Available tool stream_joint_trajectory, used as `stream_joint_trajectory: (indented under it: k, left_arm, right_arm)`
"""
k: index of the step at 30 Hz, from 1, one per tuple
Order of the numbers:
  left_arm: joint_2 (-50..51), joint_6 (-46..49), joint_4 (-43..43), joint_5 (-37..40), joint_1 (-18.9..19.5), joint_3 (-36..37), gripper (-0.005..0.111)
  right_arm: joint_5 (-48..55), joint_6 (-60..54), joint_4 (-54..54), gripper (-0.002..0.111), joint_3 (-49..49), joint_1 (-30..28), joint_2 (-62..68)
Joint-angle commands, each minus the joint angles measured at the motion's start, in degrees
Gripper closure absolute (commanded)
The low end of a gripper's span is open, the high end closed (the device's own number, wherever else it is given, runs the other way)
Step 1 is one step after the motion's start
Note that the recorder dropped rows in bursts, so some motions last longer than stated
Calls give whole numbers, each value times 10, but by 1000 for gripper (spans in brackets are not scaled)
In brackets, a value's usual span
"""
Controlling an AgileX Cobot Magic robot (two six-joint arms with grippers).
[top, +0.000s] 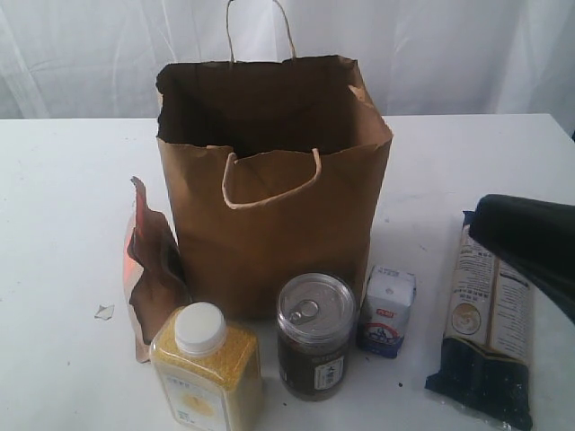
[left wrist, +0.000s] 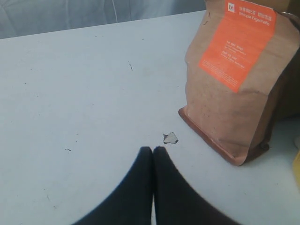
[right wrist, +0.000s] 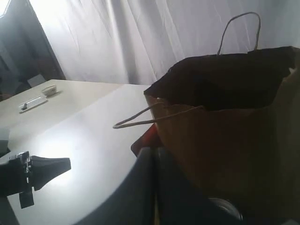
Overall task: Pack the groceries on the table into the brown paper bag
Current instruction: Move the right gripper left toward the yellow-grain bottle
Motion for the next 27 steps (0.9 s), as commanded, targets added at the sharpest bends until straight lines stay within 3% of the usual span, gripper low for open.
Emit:
stream_joint_trajectory:
  k: [1,12,14,17,20,27]
  left_arm:
    - [-5,-1,-2,1,2,2,106]
    - [-5,-1,-2,1,2,2,106]
    - [-5,-1,-2,1,2,2,106]
    - [-5,-1,-2,1,2,2,106]
    - [-5,-1,-2,1,2,2,106]
    - [-5,-1,-2,1,2,2,106]
  right_arm:
    - [22,5,-13,108,7,8,2]
    - [42,-66,-13,108,28,11,18]
    - [44,-137,-13,108,28,11,41]
    - [166,-305,-13,108,28,11,59]
    - [306,-287,-13,108,28,11,59]
    - [320,-288,-13,108,28,11,59]
